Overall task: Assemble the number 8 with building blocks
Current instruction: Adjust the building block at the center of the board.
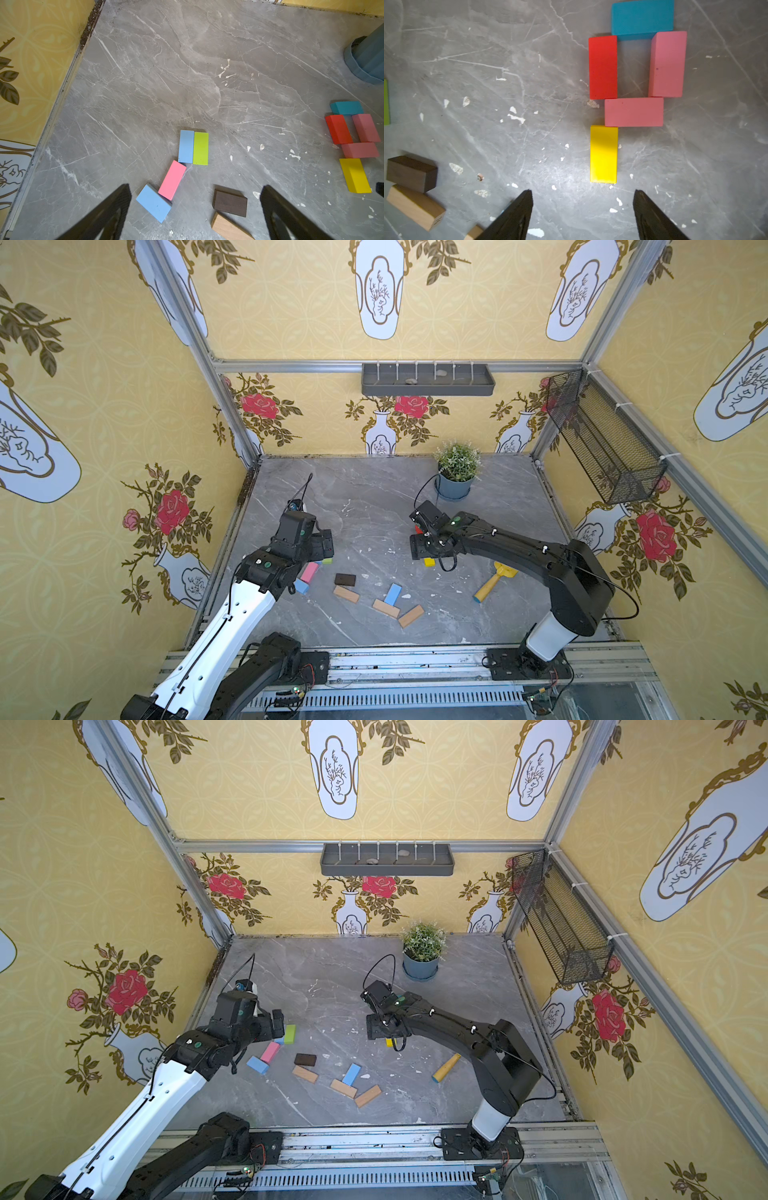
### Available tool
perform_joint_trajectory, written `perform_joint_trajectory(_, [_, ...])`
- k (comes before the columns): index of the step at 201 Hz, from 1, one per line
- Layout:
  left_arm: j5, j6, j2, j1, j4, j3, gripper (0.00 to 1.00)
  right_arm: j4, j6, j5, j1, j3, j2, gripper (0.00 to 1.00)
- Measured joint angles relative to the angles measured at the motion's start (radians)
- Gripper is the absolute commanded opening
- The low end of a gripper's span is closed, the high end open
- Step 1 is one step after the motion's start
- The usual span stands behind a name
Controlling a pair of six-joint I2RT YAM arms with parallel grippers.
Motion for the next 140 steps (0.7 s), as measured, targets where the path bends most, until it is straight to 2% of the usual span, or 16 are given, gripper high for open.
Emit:
perform_joint_trajectory(53, [0.0,0.0,-0.004,0.0,0.0,0.0,1.0,-0.05,0.176,-0.003,0.148,0.06,0.072,0.83])
perform_joint_trajectory(89, [0.004,0.0,-0.007,0.0,0.0,0.0,1.0,-0.057,0.332,-0.037,0.208,0.083,0.137,0.77])
perform_joint_trajectory(140, [0.007,0.0,-0.009,0.0,0.0,-0.002,1.0,-0.06,0.475,-0.061,0.224,0.098,0.193,0.73])
